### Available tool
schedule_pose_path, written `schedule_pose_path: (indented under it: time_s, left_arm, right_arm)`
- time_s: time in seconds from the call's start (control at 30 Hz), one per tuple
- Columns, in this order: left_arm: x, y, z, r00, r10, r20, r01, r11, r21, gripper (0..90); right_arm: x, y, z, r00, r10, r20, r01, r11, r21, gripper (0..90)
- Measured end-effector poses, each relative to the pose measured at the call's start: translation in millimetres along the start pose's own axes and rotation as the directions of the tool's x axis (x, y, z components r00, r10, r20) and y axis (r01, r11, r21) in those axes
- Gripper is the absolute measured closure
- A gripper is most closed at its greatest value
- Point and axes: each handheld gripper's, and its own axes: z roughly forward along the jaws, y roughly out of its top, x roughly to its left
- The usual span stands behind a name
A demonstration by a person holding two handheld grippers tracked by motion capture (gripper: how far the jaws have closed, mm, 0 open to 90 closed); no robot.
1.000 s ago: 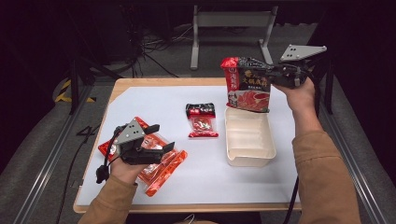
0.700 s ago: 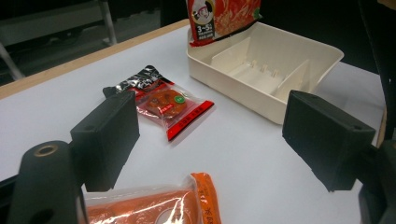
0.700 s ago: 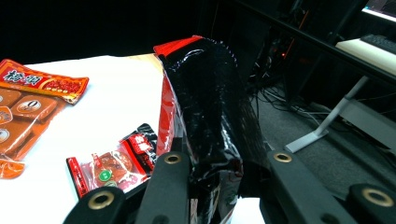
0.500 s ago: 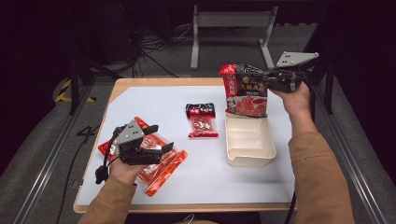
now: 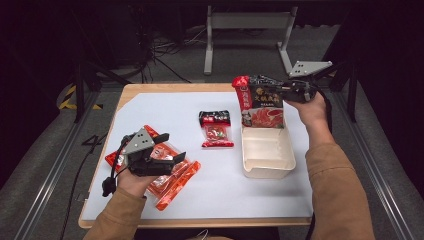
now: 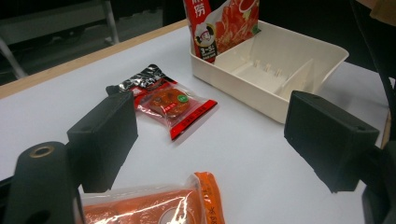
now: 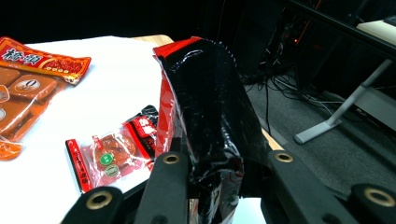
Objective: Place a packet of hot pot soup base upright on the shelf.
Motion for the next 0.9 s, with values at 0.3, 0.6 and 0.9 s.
schedule_pose_path:
  time_s: [0.3,0.6,0.9]
  left_arm:
    - [1.8,-0.2,3.7,0.9997,-0.019,0.013,0.018,0.9998,0.005,15.6]
    - [4.4,1.0,5.1,0.9988,-0.040,0.028,0.040,0.9992,0.001,14.7]
    - [6.5,3.1,3.9,0.9985,-0.051,0.022,0.051,0.9987,-0.007,13.9]
  right_arm:
    - [4.2,-12.0,10.5,0.9998,0.015,-0.010,-0.014,0.998,0.061,74.2]
    - [3.1,-27.2,3.7,0.9971,0.076,0.003,-0.076,0.996,0.044,73.4]
    - [3.4,-41.6,-4.5,0.9930,0.115,0.024,-0.116,0.992,0.052,73.6]
